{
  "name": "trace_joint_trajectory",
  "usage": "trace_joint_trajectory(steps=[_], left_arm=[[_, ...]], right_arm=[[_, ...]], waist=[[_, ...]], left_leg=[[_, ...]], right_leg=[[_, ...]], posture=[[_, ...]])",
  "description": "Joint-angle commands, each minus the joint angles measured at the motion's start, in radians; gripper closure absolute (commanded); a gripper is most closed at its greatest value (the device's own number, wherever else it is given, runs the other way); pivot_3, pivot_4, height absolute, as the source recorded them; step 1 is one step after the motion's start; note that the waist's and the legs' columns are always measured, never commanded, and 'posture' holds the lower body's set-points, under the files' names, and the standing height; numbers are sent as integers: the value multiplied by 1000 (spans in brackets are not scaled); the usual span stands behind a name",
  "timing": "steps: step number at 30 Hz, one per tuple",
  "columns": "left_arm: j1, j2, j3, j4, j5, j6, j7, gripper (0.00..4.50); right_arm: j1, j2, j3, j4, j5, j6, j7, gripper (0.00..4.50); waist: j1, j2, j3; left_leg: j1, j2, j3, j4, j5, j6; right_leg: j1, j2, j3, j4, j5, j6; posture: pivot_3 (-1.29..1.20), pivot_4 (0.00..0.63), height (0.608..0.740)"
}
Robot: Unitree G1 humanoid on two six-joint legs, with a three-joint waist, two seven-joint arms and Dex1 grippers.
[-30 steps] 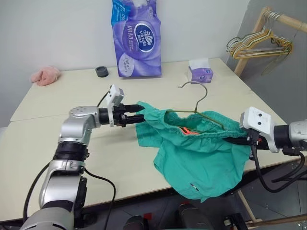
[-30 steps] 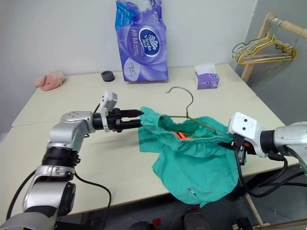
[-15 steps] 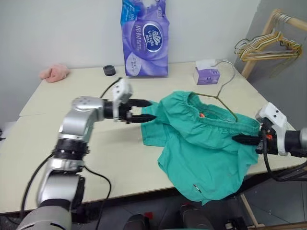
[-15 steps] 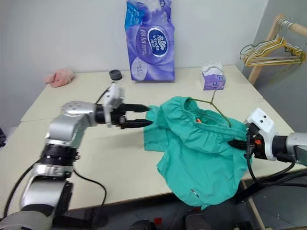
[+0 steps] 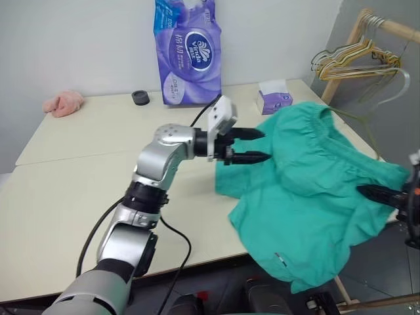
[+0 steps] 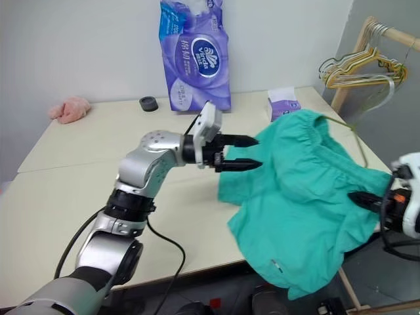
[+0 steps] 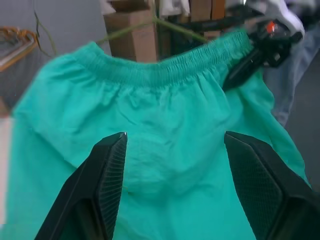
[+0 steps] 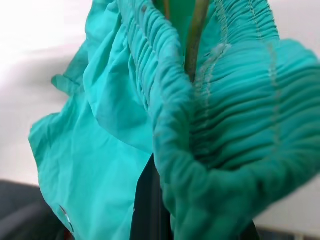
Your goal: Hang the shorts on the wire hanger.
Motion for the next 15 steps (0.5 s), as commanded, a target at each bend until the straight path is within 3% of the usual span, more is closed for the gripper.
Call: trace_joint_trajectory(steps=[1, 7, 9, 11, 15], left_arm=[[-27, -37, -3, -39, -14, -10, 48, 1250], [-91, -120, -52, -31, 32, -34, 123, 1250], [-114, -144, -65, -18, 42, -60, 130, 1250], [-153, -188, -69, 11, 39, -74, 145, 1250], [-213, -246, -68, 71, 50, -117, 168, 1250]], right_arm=[[78, -27, -179, -15, 169, 8, -151, 4500], [220, -43, -377, 88, 447, -45, -536, 4500], [349, -72, -384, 130, 653, -185, -710, 4500], [430, -117, -369, 186, 824, -342, -890, 4500], [420, -187, -315, 263, 888, -494, -1043, 4500]], waist=[[-25, 3, 3], [-93, 5, 20], [-112, 2, 33], [-132, 8, 43], [-183, 10, 63]], left_leg=[[0, 0, 2, 0, -1, 2], [-2, 0, 4, -1, -3, 5], [-2, -1, 5, -1, -4, 7], [2, 0, 4, -3, -6, 10], [7, -3, 11, -12, -6, 11]], right_leg=[[0, 1, 1, 0, -1, 1], [1, 4, 3, -3, -4, 7], [3, 4, 3, -6, -5, 8], [11, 5, 3, -15, -6, 9], [19, 4, 7, -32, -3, 14]], posture=[[-489, 143, 740], [-543, 166, 740], [-553, 180, 740], [-555, 189, 740], [-554, 199, 740]])
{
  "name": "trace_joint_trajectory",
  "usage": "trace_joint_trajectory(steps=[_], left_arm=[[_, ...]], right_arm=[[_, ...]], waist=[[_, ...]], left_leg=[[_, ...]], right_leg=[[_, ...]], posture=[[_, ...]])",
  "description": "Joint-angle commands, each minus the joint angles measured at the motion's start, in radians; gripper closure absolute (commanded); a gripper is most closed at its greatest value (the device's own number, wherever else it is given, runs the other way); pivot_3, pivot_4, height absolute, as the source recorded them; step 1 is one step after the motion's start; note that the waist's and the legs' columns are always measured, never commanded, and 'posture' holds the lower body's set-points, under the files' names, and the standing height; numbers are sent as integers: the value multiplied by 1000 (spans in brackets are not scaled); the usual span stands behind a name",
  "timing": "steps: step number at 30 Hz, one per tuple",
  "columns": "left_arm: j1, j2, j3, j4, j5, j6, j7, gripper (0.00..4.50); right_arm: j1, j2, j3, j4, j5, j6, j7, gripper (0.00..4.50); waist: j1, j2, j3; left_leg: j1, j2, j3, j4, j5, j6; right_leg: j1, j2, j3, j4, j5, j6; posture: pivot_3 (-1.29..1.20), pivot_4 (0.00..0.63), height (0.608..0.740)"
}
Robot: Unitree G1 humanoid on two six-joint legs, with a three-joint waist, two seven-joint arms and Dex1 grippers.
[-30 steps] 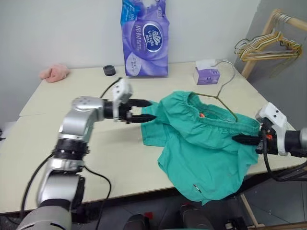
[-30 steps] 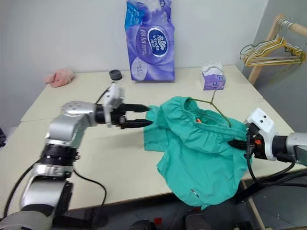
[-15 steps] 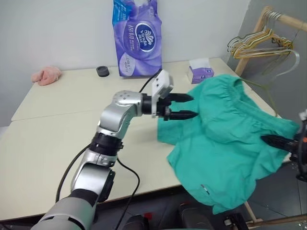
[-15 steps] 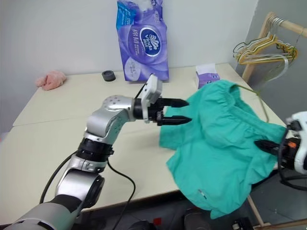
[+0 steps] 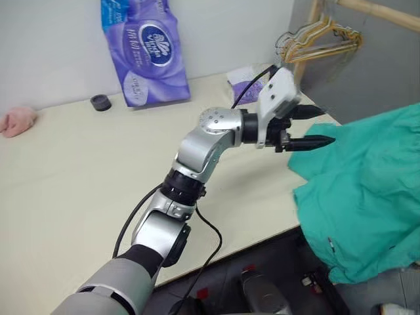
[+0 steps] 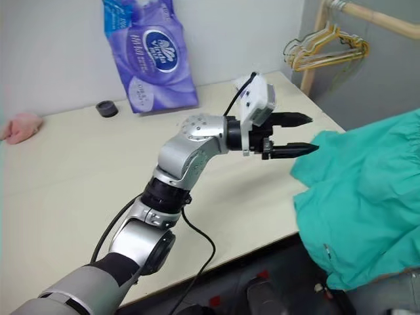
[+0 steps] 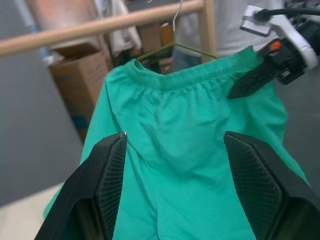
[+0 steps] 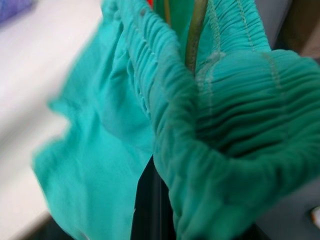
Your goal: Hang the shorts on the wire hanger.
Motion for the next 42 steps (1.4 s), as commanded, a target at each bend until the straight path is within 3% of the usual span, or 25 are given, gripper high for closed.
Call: trace_joint_trajectory(steps=[1, 8, 18, 22, 32, 35, 42], left_arm=[[-39, -27, -4, 8, 11, -55, 19, 1250], [-51, -60, -13, 8, 15, -63, 48, 1250], [-63, -91, -24, 19, 20, -104, 49, 1250], [-74, -111, -31, 45, 35, -134, 54, 1250], [-100, -159, -45, 107, 50, -203, 32, 1250], [-99, -169, -53, 113, 54, -220, 28, 1231], [-111, -192, -62, 124, 55, -249, 28, 1231]], right_arm=[[-27, -55, 2, 46, 57, -124, -104, 4500], [-52, -182, 45, 295, 27, -111, -154, 4500], [-227, -355, 224, 641, -308, 56, 198, 4500], [-273, -329, 241, 670, -405, 131, 271, 4500], [-348, -216, 189, 541, -549, 232, 280, 4500], [-371, -204, 160, 518, -593, 263, 291, 3771], [-405, -175, -24, 389, -652, 386, 234, 1446]], waist=[[-22, -2, 4], [-42, -11, 32], [-41, -7, 61], [-40, -7, 63], [-25, -9, 64], [-22, -9, 64], [-22, -6, 62]], left_leg=[[0, -1, 2, -2, 0, 1], [5, -2, 17, -3, -4, 7], [5, -6, 21, -4, -6, 10], [5, -6, 20, -5, -6, 11], [4, -6, 19, -5, -7, 12], [4, -6, 19, -5, -7, 12], [3, -8, 20, -5, -7, 12]], right_leg=[[0, 1, 5, -2, 1, 2], [-1, 0, 21, -4, 0, 8], [-1, -4, 26, -5, 0, 13], [-1, -5, 26, -5, -1, 15], [-2, -5, 25, -5, -2, 17], [-2, -5, 25, -5, -2, 18], [-3, -6, 26, -4, -2, 19]], posture=[[-544, 208, 740], [-517, 241, 740], [-499, 250, 740], [-490, 246, 740], [-501, 227, 740], [-506, 212, 740], [-511, 199, 740]])
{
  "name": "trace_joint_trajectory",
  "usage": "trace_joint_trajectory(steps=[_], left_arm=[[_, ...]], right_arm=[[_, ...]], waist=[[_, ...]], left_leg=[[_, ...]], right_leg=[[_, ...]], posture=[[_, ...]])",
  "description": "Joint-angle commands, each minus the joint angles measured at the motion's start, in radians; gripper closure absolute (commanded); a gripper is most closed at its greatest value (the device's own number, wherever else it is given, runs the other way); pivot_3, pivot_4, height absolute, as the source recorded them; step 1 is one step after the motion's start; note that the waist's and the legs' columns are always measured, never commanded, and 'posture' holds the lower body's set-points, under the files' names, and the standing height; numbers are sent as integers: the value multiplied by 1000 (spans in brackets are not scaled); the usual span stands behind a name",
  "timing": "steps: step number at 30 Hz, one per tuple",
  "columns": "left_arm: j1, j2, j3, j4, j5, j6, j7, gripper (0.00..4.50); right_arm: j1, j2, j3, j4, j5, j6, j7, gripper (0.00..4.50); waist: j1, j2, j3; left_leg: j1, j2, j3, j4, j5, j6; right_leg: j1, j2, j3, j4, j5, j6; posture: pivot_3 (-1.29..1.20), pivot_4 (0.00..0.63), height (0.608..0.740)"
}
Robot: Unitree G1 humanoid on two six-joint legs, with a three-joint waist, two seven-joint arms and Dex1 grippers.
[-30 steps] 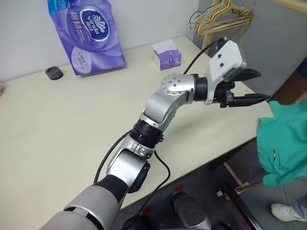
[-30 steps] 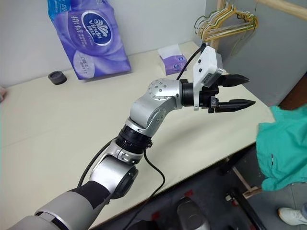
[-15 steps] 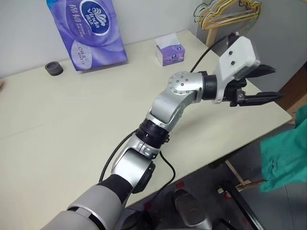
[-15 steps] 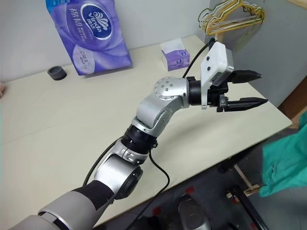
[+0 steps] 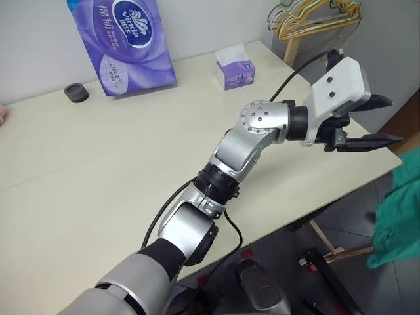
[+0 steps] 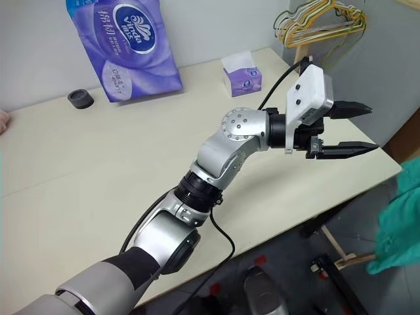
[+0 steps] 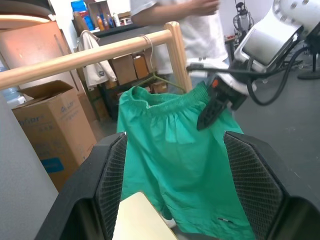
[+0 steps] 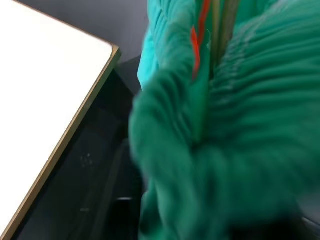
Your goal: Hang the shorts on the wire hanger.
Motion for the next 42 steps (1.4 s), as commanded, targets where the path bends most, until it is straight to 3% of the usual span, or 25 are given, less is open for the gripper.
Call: trace_joint_trajectory(steps=[1, 4, 7, 11, 15, 20, 24, 27, 32, 34, 37, 42], left_arm=[[-38, -48, -11, -13, -2, -27, -3, 1231], [-39, -48, -12, -5, -3, -40, -8, 1231], [-46, -50, -14, 8, -2, -49, -9, 1231], [-51, -46, -14, 31, 7, -70, -5, 1231], [-55, -26, 13, 64, 26, -76, 55, 1231], [6, 89, 39, 43, 56, -24, 93, 1231], [141, 213, 26, -106, 74, 61, 96, 1231], [218, 274, 37, -181, 104, 113, 152, 1231], [453, 319, 187, -317, 253, 248, 561, 1231], [501, 312, 217, -360, 259, 304, 625, 1231], [612, 316, 258, -425, 311, 299, 742, 1231], [729, 279, 368, -477, 324, 305, 916, 1231]], right_arm=[[15, 7, -139, -116, 10, 39, -53, 1068], [-1, 37, -185, -212, 19, 39, -140, 40], [-25, 37, -205, -309, 14, 39, -205, 13], [-176, 61, -179, -365, 80, 39, -349, 13], [-276, 3, -12, -446, 134, 10, -335, 13], [-343, -78, 360, -640, 54, -201, -153, 13], [-443, 42, 711, -773, -99, -417, -44, 13], [-483, 139, 886, -813, -248, -555, 45, 13], [-530, 365, 1225, -779, -601, -842, 166, 13], [-525, 410, 1272, -749, -692, -894, 206, 13], [-473, 538, 1315, -664, -770, -985, 233, 13], [-394, 708, 1372, -513, -894, -1140, 319, 13]], waist=[[0, 0, 0], [-3, 0, 0], [-7, 1, -1], [-20, 1, -1], [-34, 3, -2], [-45, 8, -6], [-50, 12, -14], [-31, 13, -15], [11, 12, -22], [36, 12, -24], [93, 11, -28], [185, 2, -52]], left_leg=[[0, 0, 0, 0, 0, 0], [0, 0, 0, 0, 0, 0], [-1, -1, 1, 0, 0, 0], [-1, -1, 1, 1, 0, 0], [-1, -1, 2, 1, 0, 1], [3, 0, 4, 0, 0, 1], [4, 3, 4, 1, 0, 0], [5, 1, 3, 3, 0, 0], [2, 0, -2, 5, 1, 0], [0, 0, -4, 5, 1, -2], [-16, -1, -9, 13, 7, -9], [-21, -3, -16, 21, 8, -11]], right_leg=[[0, 0, 0, 0, 0, 0], [0, 0, 0, 0, 0, 0], [-1, 0, 1, 0, 0, 1], [-1, 0, 1, 0, 1, 2], [-1, 0, 2, 0, 1, 2], [-1, 0, 5, 3, 1, 3], [0, 2, 6, 3, 3, 6], [-3, 0, 7, 5, 4, 7], [-5, -8, 0, 7, 10, 2], [-8, -8, -2, 10, 9, 2], [-26, -10, -6, 22, 10, 2], [-28, -12, -9, 29, 10, 1]], posture=[[-513, 197, 740], [-530, 187, 740], [-535, 189, 740], [-533, 175, 740], [-522, 170, 740], [-483, 153, 740], [-431, 140, 740], [-389, 134, 740], [-288, 121, 740], [-271, 115, 740], [-217, 102, 740], [-140, 79, 740]])
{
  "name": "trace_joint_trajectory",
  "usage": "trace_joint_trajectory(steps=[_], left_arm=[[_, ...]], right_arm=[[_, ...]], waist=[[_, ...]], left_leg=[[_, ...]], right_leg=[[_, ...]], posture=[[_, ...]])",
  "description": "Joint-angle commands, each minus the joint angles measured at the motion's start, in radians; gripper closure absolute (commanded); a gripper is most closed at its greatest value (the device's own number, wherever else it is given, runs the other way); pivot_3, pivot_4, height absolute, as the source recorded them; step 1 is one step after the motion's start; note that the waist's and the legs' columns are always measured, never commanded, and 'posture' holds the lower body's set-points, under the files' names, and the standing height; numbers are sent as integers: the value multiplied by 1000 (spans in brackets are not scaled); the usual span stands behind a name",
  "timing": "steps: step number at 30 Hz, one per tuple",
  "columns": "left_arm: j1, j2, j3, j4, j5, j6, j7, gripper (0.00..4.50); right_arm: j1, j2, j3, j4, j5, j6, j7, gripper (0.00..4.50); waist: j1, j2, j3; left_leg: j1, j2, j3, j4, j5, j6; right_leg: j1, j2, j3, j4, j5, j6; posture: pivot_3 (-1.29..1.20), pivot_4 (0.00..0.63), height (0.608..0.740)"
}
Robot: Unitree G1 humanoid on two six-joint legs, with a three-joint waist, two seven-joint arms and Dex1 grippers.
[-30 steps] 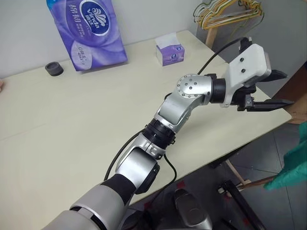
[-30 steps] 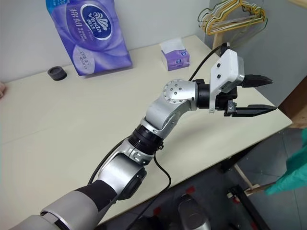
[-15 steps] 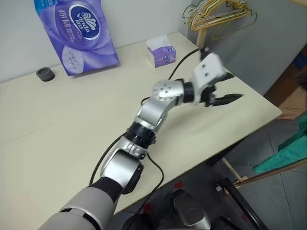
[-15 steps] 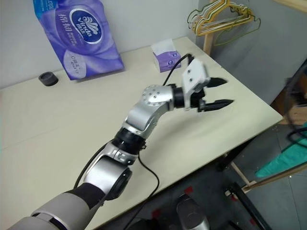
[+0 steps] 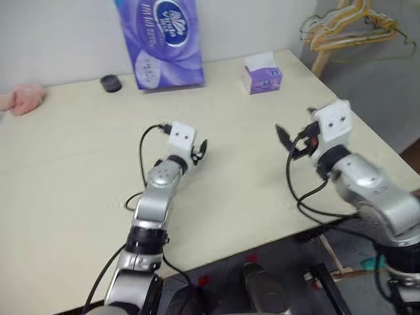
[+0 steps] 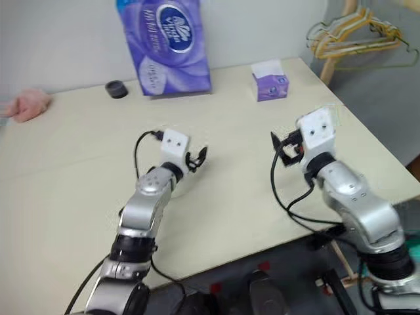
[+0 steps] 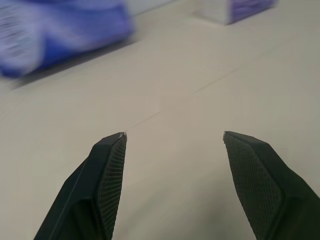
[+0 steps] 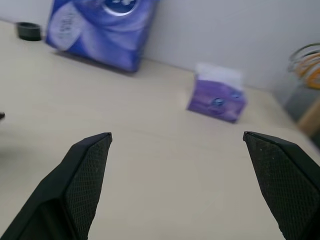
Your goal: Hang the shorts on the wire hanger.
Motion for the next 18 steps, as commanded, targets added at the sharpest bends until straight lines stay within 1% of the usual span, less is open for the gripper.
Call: trace_joint_trajectory(steps=[1, 3, 5, 7, 10, 13, 18], left_arm=[[11, -22, 53, -66, 10, -15, 97, 1231], [36, -27, 72, -60, 27, -46, 149, 1231], [69, -33, 91, -61, 8, -71, 160, 1231], [96, -36, 100, -58, -9, -115, 155, 1231], [118, -38, 101, -47, -17, -146, 163, 1231], [127, -46, 106, -40, -33, -152, 167, 1231], [160, -55, 121, -58, -66, -144, 162, 1231]], right_arm=[[10, 58, -1, 48, -81, -111, 55, 13], [21, 116, -6, 107, -108, -174, 76, 13], [34, 177, -11, 184, -146, -264, 85, 13], [47, 229, -21, 249, -172, -336, 95, 13], [67, 267, -20, 321, -200, -398, 135, 13], [66, 297, -34, 370, -210, -421, 158, 13], [49, 337, -59, 425, -230, -442, 175, 13]], waist=[[33, -2, -2], [65, -6, -12], [89, -13, -26], [109, -16, -37], [138, -17, -47], [161, -20, -53], [179, -19, -61]], left_leg=[[0, -1, 0, 1, 0, 1], [0, -3, 0, 1, 3, 5], [2, -3, -1, 1, 5, 2], [6, -2, -3, 0, 7, -1], [13, -1, -4, -1, 7, -1], [13, -1, -3, 0, 8, -1], [13, -1, -4, -1, 8, -1]], right_leg=[[0, -1, 0, 1, 1, -1], [0, -2, -1, 2, 5, -7], [0, -2, -4, 4, 6, -9], [3, 0, -6, 5, 7, -11], [10, 1, -8, 5, 8, -12], [11, 1, -9, 5, 8, -12], [10, 1, -9, 6, 8, -13]], posture=[[-140, 79, 740], [-89, 57, 740], [-67, 46, 740], [-50, 40, 740], [-36, 34, 740], [-2, 34, 740], [22, 38, 740]])
